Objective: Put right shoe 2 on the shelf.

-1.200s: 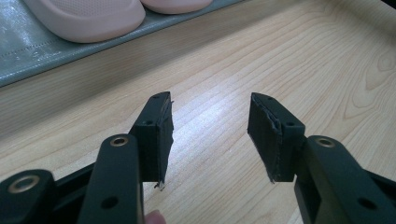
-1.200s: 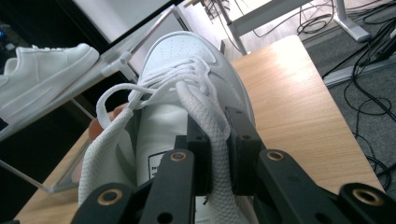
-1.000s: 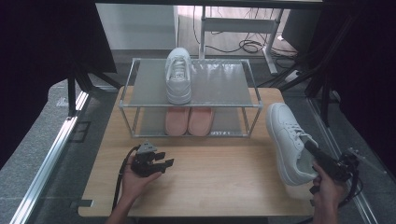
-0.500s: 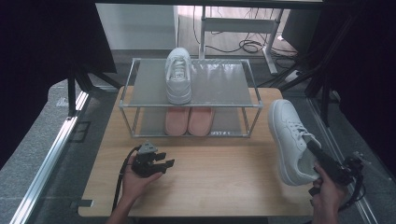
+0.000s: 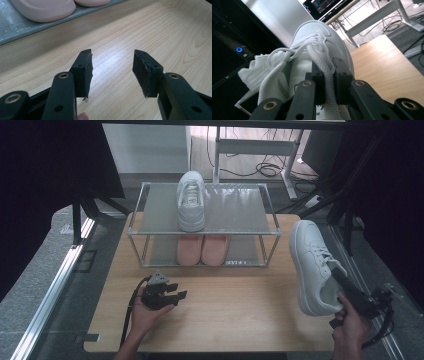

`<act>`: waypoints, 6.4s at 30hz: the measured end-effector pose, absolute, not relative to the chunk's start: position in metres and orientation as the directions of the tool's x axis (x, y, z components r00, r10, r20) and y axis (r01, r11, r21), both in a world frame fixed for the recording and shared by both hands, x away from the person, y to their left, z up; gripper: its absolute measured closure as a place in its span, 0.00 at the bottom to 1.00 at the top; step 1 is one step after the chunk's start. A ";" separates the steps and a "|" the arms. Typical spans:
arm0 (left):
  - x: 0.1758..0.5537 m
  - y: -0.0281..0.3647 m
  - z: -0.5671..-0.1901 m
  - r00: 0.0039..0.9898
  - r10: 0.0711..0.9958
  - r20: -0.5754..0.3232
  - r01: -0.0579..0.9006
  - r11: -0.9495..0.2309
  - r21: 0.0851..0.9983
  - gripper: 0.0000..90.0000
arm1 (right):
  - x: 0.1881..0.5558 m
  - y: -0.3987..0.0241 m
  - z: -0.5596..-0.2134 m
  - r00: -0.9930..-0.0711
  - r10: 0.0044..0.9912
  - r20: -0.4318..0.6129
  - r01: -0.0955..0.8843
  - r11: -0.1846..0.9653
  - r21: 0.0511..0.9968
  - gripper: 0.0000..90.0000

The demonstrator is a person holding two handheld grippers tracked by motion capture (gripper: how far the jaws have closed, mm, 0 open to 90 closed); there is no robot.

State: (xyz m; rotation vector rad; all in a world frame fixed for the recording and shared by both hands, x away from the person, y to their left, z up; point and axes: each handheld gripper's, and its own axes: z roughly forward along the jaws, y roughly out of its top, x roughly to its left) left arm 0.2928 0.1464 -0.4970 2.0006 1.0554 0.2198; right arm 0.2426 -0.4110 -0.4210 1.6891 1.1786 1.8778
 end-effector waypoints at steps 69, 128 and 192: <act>0.294 0.147 -0.498 0.632 0.741 -0.226 0.600 -0.284 0.748 0.56 | 0.370 -0.289 -0.312 -0.354 0.669 0.654 0.267 -0.598 0.756 0.90; 0.294 0.147 -0.499 0.641 0.733 -0.225 0.602 -0.299 0.741 0.40 | 0.454 -0.184 -0.302 -0.248 0.726 0.642 0.362 -0.545 0.756 0.88; 0.293 0.145 -0.501 0.643 0.737 -0.207 0.606 -0.325 0.726 0.41 | 0.470 -0.204 -0.361 -0.291 0.842 0.455 0.512 -0.265 0.817 1.00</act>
